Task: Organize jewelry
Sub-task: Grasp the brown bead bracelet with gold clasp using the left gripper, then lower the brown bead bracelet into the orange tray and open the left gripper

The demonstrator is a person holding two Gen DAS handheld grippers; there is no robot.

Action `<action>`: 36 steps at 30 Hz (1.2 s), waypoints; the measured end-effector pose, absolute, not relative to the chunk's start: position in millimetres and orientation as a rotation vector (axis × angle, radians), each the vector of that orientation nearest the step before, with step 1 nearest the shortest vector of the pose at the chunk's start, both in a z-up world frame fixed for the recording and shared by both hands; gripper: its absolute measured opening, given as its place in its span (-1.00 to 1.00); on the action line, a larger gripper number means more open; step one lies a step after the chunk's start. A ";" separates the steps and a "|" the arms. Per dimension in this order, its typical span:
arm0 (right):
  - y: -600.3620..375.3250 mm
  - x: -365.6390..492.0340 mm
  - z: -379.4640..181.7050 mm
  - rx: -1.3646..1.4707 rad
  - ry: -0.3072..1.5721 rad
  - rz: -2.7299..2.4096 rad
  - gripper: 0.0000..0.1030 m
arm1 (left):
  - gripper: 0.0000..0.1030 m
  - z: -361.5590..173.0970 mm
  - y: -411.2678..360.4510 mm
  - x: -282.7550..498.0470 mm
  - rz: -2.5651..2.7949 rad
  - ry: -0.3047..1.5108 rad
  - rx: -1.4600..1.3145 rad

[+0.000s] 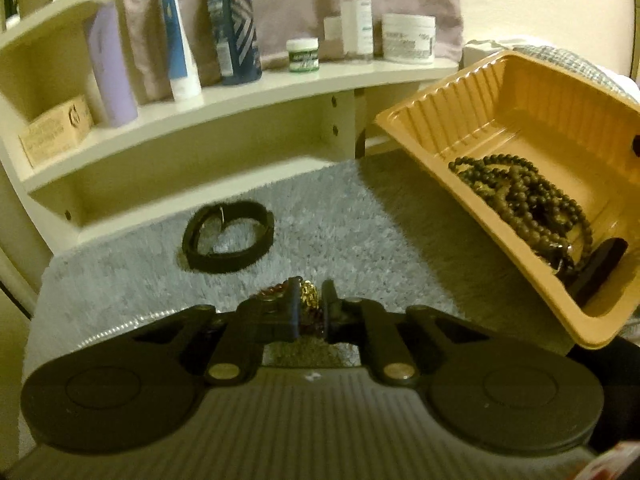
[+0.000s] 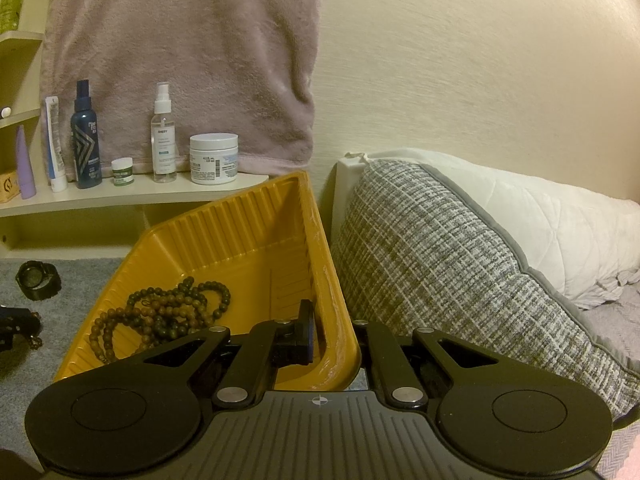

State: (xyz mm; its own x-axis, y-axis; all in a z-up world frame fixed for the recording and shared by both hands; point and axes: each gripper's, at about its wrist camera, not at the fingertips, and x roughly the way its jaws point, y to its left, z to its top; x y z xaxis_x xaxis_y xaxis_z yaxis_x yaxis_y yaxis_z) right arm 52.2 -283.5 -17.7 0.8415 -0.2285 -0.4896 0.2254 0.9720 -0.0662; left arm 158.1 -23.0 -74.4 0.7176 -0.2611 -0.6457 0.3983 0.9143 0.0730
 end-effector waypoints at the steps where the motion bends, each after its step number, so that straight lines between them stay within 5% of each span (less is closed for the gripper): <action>1: -283.3 52.2 -17.7 -0.007 0.518 -0.239 -0.87 | -0.82 -71.7 -22.7 156.8 -0.369 0.670 0.211; 36: -279.5 52.3 -14.5 -0.010 0.511 -0.235 -0.88 | -0.82 27.1 -92.2 127.8 -0.669 0.461 0.137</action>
State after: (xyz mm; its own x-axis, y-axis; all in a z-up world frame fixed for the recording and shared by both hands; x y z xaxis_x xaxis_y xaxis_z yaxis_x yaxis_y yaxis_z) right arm 52.3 -279.5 -14.5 0.8461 -0.2250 -0.4832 0.2200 0.9731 -0.0679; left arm 127.8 -92.2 27.1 0.6886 -0.5658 -0.4536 0.6255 0.7799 -0.0232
